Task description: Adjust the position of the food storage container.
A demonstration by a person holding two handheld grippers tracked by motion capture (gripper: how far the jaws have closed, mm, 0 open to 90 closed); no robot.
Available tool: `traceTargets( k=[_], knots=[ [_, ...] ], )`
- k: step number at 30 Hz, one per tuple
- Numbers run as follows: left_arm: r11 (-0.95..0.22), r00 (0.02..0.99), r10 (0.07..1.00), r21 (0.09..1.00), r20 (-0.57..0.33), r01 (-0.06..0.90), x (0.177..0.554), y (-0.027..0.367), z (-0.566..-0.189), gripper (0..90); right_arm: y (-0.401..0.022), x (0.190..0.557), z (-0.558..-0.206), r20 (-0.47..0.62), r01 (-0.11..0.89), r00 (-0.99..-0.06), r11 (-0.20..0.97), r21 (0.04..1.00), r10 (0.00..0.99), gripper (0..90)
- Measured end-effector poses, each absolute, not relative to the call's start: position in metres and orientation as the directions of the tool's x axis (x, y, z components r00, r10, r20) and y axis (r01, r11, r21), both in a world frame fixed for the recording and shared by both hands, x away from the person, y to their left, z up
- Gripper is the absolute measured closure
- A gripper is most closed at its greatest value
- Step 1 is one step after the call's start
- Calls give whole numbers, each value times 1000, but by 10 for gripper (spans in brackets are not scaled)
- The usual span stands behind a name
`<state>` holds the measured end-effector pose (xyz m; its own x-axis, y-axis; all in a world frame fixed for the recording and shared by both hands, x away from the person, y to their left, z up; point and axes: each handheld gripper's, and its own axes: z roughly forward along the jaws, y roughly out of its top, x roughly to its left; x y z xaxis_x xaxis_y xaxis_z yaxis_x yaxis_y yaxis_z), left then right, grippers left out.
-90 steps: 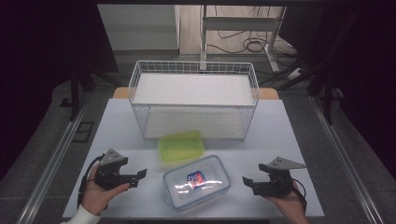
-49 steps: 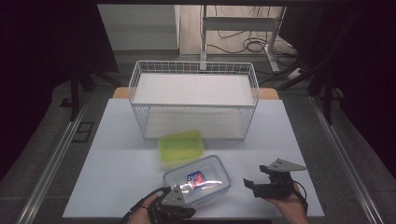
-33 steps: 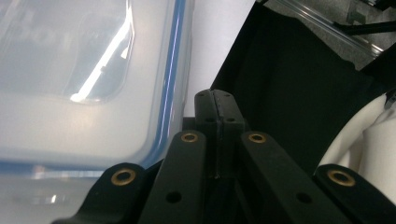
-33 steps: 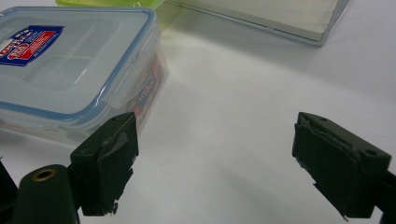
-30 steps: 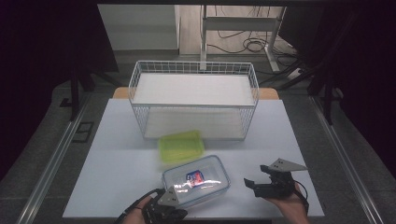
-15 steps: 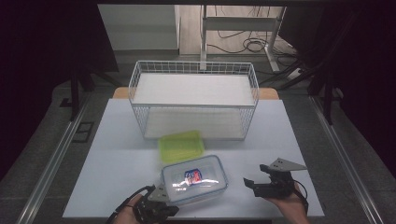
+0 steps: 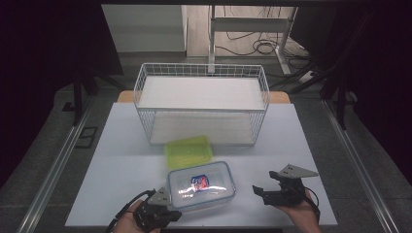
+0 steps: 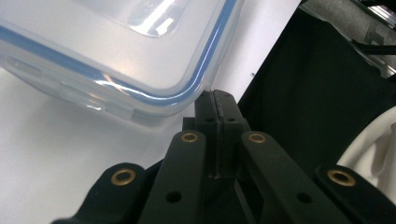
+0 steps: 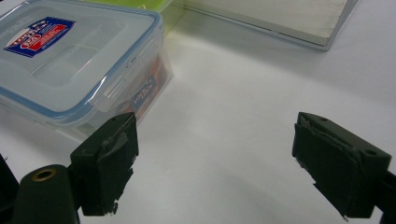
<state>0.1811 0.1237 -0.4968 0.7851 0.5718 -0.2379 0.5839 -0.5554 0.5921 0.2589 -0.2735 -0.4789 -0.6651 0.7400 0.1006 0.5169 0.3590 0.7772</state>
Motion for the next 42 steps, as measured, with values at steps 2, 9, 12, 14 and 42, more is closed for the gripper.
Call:
traceTargets(
  k=[2, 9, 12, 14, 42],
  knots=[
    [-557, 783, 576, 589, -234, 585, 181, 124, -498, 900, -273, 259, -479, 101, 516, -666, 359, 777, 739, 145],
    [-509, 794, 561, 659, -235, 555, 172, 136, -484, 879, -271, 258, -474, 97, 504, -676, 363, 784, 731, 161],
    [-413, 801, 556, 761, -224, 500, 167, 149, -465, 835, -267, 259, -469, 105, 495, -689, 360, 791, 717, 194],
    [-363, 766, 613, 794, -192, 489, 170, 157, -456, 733, -260, 261, -465, 109, 491, -699, 364, 791, 707, 215],
    [-215, 504, 816, 661, -282, 718, 221, 198, -499, 226, -138, 353, -460, -32, 394, -843, 657, 642, 537, 891]
  ],
)
